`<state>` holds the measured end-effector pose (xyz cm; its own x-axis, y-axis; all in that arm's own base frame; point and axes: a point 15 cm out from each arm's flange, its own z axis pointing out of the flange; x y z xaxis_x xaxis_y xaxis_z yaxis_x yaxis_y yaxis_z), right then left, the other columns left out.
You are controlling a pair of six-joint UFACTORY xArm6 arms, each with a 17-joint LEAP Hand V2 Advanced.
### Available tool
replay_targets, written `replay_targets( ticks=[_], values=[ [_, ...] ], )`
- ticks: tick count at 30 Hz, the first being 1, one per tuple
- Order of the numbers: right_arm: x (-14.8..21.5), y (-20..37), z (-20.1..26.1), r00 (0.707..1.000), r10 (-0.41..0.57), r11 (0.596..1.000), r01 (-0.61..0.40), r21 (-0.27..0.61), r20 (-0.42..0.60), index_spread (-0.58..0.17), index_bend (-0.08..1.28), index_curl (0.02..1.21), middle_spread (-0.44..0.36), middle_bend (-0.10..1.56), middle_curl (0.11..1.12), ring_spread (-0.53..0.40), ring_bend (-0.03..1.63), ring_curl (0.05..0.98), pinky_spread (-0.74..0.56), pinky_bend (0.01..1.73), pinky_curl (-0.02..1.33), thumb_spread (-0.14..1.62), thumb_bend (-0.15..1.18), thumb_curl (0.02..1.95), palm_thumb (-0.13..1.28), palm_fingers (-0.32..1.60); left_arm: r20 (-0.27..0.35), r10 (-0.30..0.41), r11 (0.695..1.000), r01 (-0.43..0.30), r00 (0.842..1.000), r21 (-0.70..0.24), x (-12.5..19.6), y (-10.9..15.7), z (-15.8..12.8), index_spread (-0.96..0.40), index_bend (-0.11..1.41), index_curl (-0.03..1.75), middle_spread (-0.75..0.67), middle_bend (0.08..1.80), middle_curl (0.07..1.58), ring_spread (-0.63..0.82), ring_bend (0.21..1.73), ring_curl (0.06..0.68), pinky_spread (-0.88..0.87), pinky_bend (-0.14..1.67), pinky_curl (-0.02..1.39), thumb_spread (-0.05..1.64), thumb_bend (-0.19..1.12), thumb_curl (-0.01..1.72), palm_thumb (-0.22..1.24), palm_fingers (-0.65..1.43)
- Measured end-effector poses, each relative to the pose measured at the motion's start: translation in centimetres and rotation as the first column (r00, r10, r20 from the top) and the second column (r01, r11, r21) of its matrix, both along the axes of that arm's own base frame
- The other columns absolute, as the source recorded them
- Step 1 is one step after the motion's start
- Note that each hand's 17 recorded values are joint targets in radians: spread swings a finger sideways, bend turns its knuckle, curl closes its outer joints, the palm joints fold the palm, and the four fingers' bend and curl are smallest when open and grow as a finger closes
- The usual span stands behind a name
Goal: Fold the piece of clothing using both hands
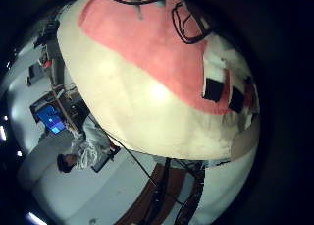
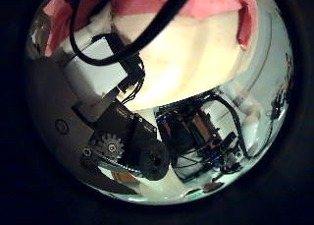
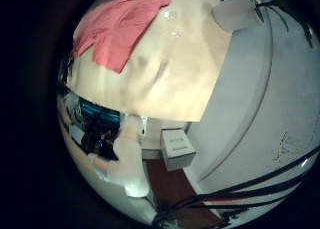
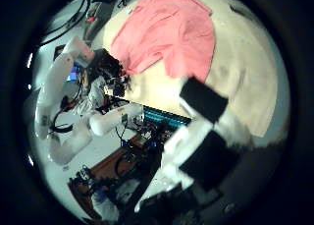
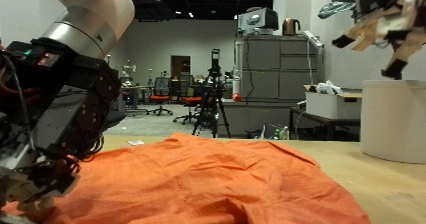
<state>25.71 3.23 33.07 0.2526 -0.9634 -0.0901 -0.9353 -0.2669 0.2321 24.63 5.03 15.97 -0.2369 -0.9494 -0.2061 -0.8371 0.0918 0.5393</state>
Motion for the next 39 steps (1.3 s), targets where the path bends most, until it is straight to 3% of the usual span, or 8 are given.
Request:
replay_targets(
  ticks=[1,3,5,10,15,22,34,39],
  values=[
    [0.3,0.3,-0.1,1.000,0.021,1.000,-0.021,0.003,0.006,-0.299,0.28,0.29,-0.128,0.48,0.40,0.235,0.35,0.236,0.17,0.44,0.32,1.28,0.00,0.32,0.70,0.26,0.001,0.000,1.000,0.000,1.000,0.000,0.0,0.0,0.1,-0.64,0.68,0.91,-0.46,1.15,0.83,-0.43,1.33,0.534,-0.60,1.22,0.57,0.89,-0.02,0.57,0.84,1.14],
    [0.6,0.7,0.0,0.999,0.042,0.999,-0.043,0.005,0.021,-0.297,0.10,0.21,-0.137,0.41,0.38,0.079,0.66,0.244,0.00,0.54,0.31,1.24,-0.01,0.33,0.73,0.57,0.007,-0.004,1.000,0.004,1.000,-0.003,0.2,0.0,0.5,-0.65,0.67,0.93,-0.45,1.15,0.84,-0.43,1.33,0.533,-0.60,1.22,0.57,0.89,-0.02,0.59,0.84,1.14],
    [0.8,1.1,0.1,0.996,0.081,0.997,-0.081,0.006,0.043,-0.323,0.16,0.23,-0.167,0.42,0.39,-0.004,0.71,0.280,-0.08,0.54,0.32,1.20,-0.02,0.34,0.71,0.49,0.013,-0.008,1.000,0.008,1.000,-0.006,0.2,0.1,0.7,-0.65,0.66,0.95,-0.45,1.16,0.84,-0.42,1.34,0.532,-0.60,1.22,0.57,0.88,-0.02,0.60,0.84,1.14],
    [3.0,2.3,-0.1,0.973,0.197,0.980,-0.193,-0.049,0.118,-0.363,0.22,0.28,-0.180,0.36,0.38,-0.012,0.66,0.278,0.05,0.43,0.29,1.13,-0.02,0.36,0.70,0.33,0.024,-0.007,1.000,0.007,1.000,-0.013,0.1,0.4,1.1,-0.67,0.64,0.99,-0.45,1.16,0.84,-0.42,1.34,0.530,-0.59,1.22,0.57,0.88,-0.02,0.63,0.83,1.14],
    [4.0,3.3,-3.4,0.972,0.233,0.971,-0.231,-0.059,0.031,-0.378,0.21,0.31,-0.140,0.26,0.35,0.003,0.51,0.230,0.24,0.49,0.29,1.07,-0.03,0.37,0.70,0.22,0.030,-0.009,1.000,0.010,1.000,-0.021,0.4,0.6,1.4,-0.68,0.62,1.02,-0.44,1.16,0.84,-0.42,1.34,0.527,-0.59,1.22,0.57,0.88,-0.02,0.65,0.83,1.14],
    [5.6,3.6,-7.7,0.956,0.290,0.948,-0.293,-0.124,-0.046,-0.353,0.18,0.31,-0.021,0.21,0.34,0.118,0.39,0.195,0.23,0.42,0.28,1.00,-0.03,0.35,0.65,0.10,0.034,-0.013,1.000,0.014,0.999,-0.024,0.4,0.7,1.7,-0.69,0.59,1.06,-0.44,1.16,0.83,-0.42,1.34,0.524,-0.59,1.22,0.57,0.88,-0.02,0.68,0.83,1.14],
    [5.0,1.5,-17.4,0.913,0.370,0.891,-0.401,-0.215,-0.171,-0.335,0.17,0.31,0.010,0.18,0.33,0.140,0.36,0.207,0.19,0.38,0.28,0.95,-0.03,0.34,0.62,0.12,0.031,-0.013,1.000,0.014,0.999,-0.023,0.3,0.7,2.0,-0.72,0.56,1.11,-0.44,1.17,0.82,-0.42,1.33,0.520,-0.59,1.22,0.57,0.88,-0.02,0.70,0.82,1.15],
    [6.8,1.8,-19.1,0.919,0.372,0.892,-0.393,-0.225,-0.129,-0.325,0.17,0.31,0.011,0.19,0.32,0.135,0.35,0.215,0.19,0.36,0.28,0.93,-0.03,0.34,0.62,0.12,0.024,-0.011,1.000,0.012,1.000,-0.021,0.1,0.7,2.2,-0.72,0.55,1.13,-0.44,1.17,0.82,-0.42,1.33,0.519,-0.59,1.22,0.57,0.88,-0.02,0.70,0.81,1.15]
  ],
)
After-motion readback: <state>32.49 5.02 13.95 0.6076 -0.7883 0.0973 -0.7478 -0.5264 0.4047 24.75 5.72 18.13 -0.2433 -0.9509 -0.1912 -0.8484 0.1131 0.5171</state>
